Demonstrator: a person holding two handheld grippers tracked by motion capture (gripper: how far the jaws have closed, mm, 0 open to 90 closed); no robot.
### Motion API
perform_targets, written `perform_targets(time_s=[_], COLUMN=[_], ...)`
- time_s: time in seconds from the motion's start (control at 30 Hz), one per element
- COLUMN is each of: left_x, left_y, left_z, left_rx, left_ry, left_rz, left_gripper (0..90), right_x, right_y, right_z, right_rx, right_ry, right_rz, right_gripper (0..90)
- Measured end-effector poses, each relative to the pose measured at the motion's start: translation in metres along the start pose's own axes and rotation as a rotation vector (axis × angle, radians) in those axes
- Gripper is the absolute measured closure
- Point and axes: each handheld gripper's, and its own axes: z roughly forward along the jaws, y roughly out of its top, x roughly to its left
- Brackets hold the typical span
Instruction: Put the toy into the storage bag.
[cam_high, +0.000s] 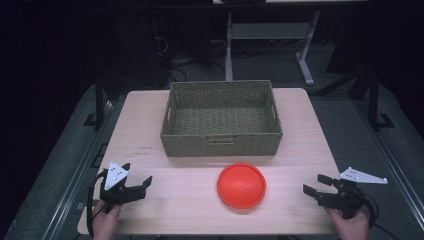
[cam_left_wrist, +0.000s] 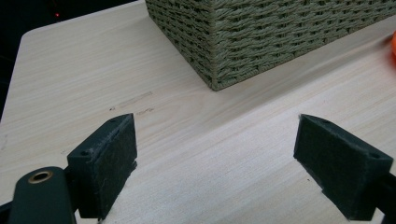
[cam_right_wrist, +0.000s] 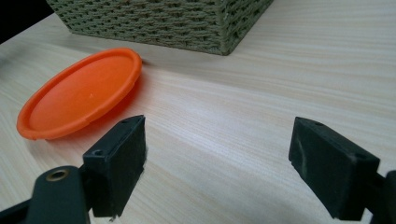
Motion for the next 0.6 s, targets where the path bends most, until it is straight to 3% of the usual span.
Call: perform_targets(time_s=[0.1, 0.27, 0.4, 0.6], left_x=[-0.001, -0.002, 0.001, 0.002], left_y=[0.000, -0.001, -0.001, -0.002], left_z=[-0.001, -0.002, -0.002, -0.003], left_rx=[0.002, -0.008, -0.009, -0.009], left_ry=[0.000, -0.007, -0.001, 0.008], left_rz=[0.002, 0.014, -0.009, -0.003], left_gripper=[12.8, 12.8, 12.8, 12.8], right_x=[0.003, 0.008, 0.017, 0.027], right_y=[0.001, 0.004, 0.011, 0.022], right_z=[-0.004, -0.005, -0.005, 0.005], right_rx=[-0.027, -0.024, -0.029, 0.052], right_ry=[0.007, 0.021, 0.023, 0.045], right_rz=[-0.011, -0.014, -0.032, -0.029], right_gripper=[17.8, 14.5, 13.9, 14.1])
